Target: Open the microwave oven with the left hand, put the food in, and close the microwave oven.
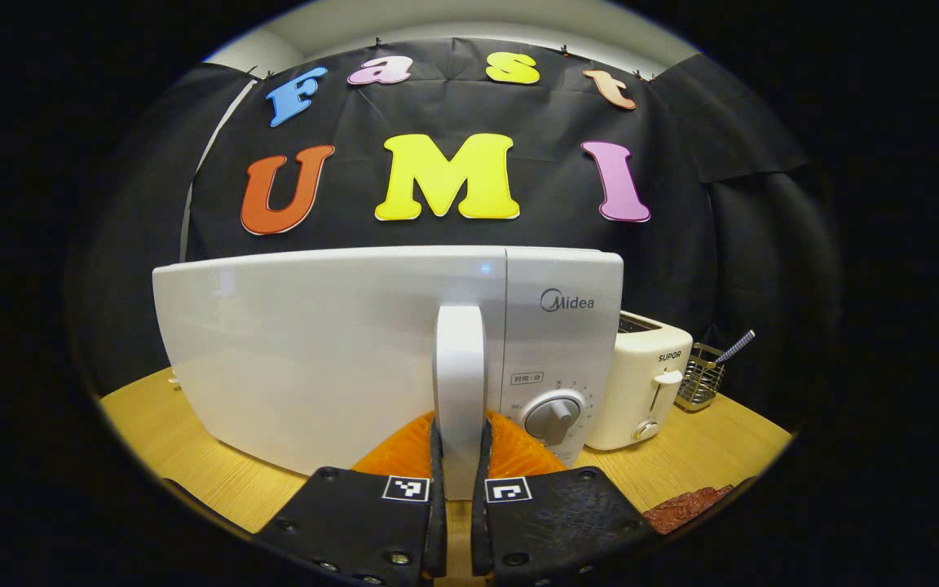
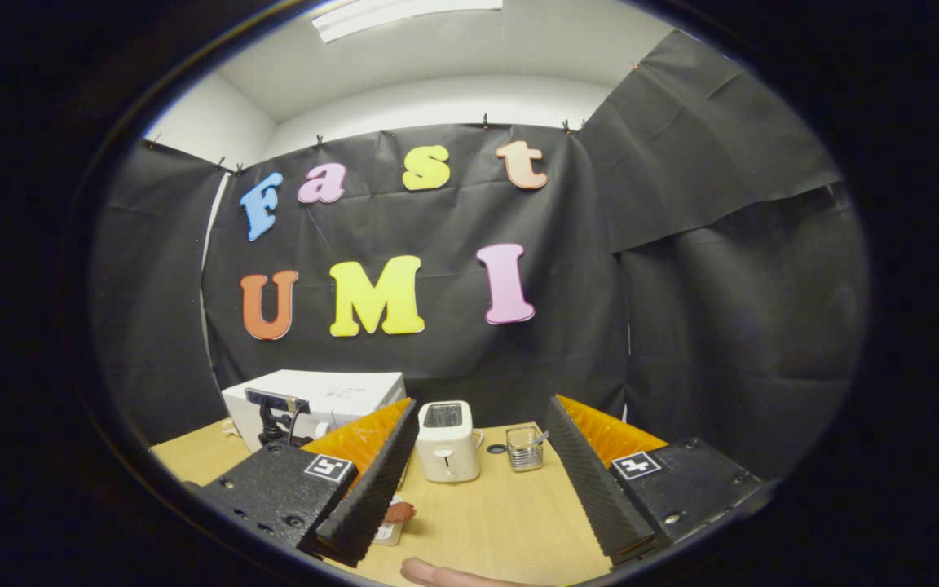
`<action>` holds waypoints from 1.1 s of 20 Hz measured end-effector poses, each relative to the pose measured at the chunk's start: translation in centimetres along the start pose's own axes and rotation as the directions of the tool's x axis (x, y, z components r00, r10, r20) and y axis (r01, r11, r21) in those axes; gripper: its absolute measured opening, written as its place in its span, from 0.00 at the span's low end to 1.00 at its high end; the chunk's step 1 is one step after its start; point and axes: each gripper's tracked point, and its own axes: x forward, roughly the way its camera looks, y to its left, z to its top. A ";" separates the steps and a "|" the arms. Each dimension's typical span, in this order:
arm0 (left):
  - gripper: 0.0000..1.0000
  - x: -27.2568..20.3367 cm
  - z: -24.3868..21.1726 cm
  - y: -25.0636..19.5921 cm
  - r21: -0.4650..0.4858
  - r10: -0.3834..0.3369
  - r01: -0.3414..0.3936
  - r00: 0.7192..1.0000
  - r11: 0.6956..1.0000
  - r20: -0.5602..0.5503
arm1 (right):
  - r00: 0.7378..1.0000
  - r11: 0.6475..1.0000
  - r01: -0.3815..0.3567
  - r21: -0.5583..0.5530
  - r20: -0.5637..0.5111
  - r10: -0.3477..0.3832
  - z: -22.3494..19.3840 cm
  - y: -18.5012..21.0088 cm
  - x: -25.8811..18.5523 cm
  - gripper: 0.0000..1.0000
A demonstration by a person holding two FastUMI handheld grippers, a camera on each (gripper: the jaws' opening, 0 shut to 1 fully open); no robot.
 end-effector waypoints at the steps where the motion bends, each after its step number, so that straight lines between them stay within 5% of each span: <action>1: 0.10 -0.3 -0.1 0.1 -0.002 0.004 -0.004 1.000 1.000 -0.005 | 1.000 1.000 0.002 0.001 0.000 -0.002 -0.1 -0.1 -0.2 0.89; 2: 0.10 -1.3 0.3 0.2 -0.041 0.014 -0.013 1.000 0.999 0.017 | 1.000 1.000 0.003 0.001 -0.002 -0.003 -0.1 -0.2 -0.4 0.89; 3: 0.11 -1.4 -0.4 0.0 -0.031 0.012 -0.012 1.000 0.999 0.002 | 1.000 1.000 0.007 0.001 -0.002 -0.007 -0.2 -0.3 -0.5 1.00; 6: 0.10 -4.0 -0.4 0.5 -0.011 -0.017 0.017 1.000 1.000 0.015 | 1.000 1.000 0.017 0.009 -0.010 -0.016 -0.5 -0.5 -0.9 1.00; 7: 0.10 -5.1 -0.6 0.7 -0.016 -0.031 0.031 0.999 0.999 0.014 | 1.000 1.000 0.013 0.015 -0.013 -0.013 -0.5 -0.3 -1.2 0.90; 12: 0.11 -11.1 -1.3 3.1 -0.012 -0.058 0.058 0.998 0.998 0.027 | 1.000 1.000 0.010 0.020 -0.018 -0.010 -0.9 0.4 -2.6 0.90; 13: 0.11 -12.3 -1.5 3.9 -0.018 -0.053 0.053 0.998 0.998 0.029 | 1.000 1.000 0.008 0.018 -0.018 -0.008 -1.1 0.7 -3.1 1.00; 14: 0.11 -13.3 -1.5 4.6 -0.020 -0.047 0.047 0.998 0.999 0.034 | 1.000 1.000 0.003 0.018 -0.019 -0.002 -1.2 1.1 -3.4 0.90; 18: 0.14 -17.8 -2.3 8.0 -0.028 -0.018 0.018 0.999 0.999 0.031 | 1.000 1.000 -0.013 0.022 -0.021 0.013 -1.8 2.2 -4.8 0.90; 19: 0.14 -18.7 -2.4 9.0 -0.026 0.000 0.001 0.999 1.000 0.035 | 1.000 1.000 -0.019 0.024 -0.023 0.019 -2.1 2.5 -5.1 1.00; 21: 0.14 -20.5 -2.6 11.4 -0.033 0.038 -0.037 0.999 0.999 0.037 | 0.999 0.999 -0.033 0.023 -0.025 0.033 -2.3 3.3 -5.5 0.90; 22: 0.14 -21.6 -2.8 12.8 -0.041 0.057 -0.055 0.998 0.998 0.036 | 0.999 0.999 -0.039 0.019 -0.026 0.040 -2.4 3.7 -5.6 1.00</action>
